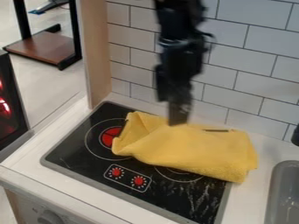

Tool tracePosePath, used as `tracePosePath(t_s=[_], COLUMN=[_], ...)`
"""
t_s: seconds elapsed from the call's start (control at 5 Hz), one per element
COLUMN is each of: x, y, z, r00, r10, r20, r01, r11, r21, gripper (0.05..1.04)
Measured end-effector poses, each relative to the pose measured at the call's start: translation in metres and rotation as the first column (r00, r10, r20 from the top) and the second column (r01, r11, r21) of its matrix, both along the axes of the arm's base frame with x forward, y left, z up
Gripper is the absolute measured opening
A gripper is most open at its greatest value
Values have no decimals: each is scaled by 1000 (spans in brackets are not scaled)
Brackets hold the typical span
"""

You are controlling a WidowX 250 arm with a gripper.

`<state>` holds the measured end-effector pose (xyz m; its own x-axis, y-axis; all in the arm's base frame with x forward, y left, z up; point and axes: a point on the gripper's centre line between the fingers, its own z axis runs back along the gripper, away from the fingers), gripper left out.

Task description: Fold from the left to the right

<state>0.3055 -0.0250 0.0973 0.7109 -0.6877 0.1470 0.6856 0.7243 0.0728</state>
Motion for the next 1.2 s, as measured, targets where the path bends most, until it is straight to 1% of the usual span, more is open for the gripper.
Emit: tracePosePath(t_s=[0.2, 0.4, 0.8, 1.0, 1.2], x=[-3, -3, 0, 7, 15], y=[39, 74, 95, 94, 89], z=[8, 5, -30, -46, -60], r00=[973, 929, 896, 886, 881], r10=[226, 364, 443, 463, 473], r20=[47, 73, 36, 6, -26], r01=[-225, -364, -445, -463, -472], r11=[974, 931, 892, 884, 881], r21=[-26, -12, 80, 69, 40], gripper=[1000, 1000, 1000, 1000, 1000])
